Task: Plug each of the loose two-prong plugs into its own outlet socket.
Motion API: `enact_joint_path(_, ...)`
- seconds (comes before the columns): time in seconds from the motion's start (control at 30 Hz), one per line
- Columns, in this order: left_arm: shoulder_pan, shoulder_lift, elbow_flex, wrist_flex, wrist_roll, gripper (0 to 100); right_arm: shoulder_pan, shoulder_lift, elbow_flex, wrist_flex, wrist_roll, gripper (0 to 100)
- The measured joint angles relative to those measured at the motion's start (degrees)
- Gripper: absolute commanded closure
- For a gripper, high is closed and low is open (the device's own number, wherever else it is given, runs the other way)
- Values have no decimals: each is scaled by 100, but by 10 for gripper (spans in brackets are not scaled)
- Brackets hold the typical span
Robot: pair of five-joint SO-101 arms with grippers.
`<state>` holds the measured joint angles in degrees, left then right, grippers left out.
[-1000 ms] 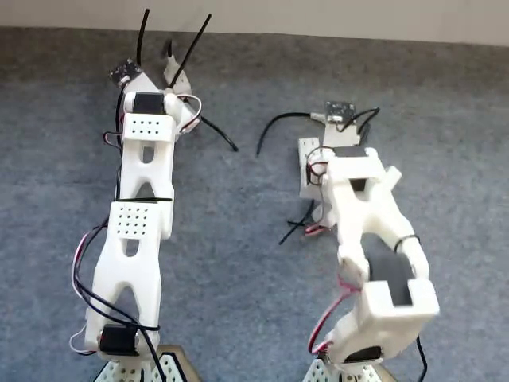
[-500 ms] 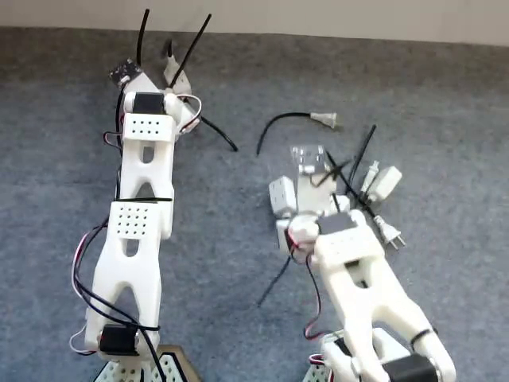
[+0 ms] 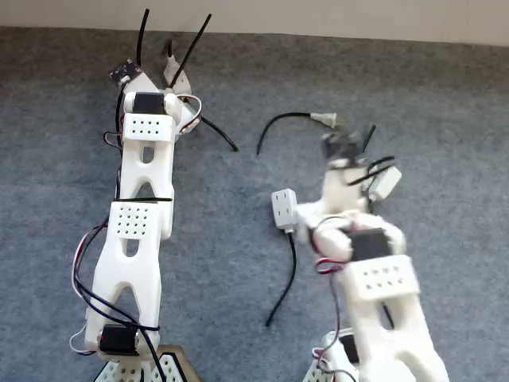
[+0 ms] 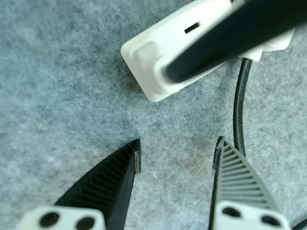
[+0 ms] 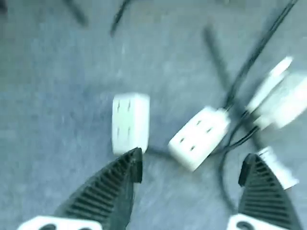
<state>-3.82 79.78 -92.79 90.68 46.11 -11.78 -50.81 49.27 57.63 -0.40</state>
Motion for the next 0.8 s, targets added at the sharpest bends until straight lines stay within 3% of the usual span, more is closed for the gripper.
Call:
enact_joint_path(0.2,0,0,0,0,0,745,1336,-185,-536,70,141,676)
enact_joint_path(0.37,0,0,0,0,0,745,1978,703,-536,-105,141,676)
enact_joint_path(0.8,0,0,0,0,0,745,2242,4563,-2119,-1222,-35,676)
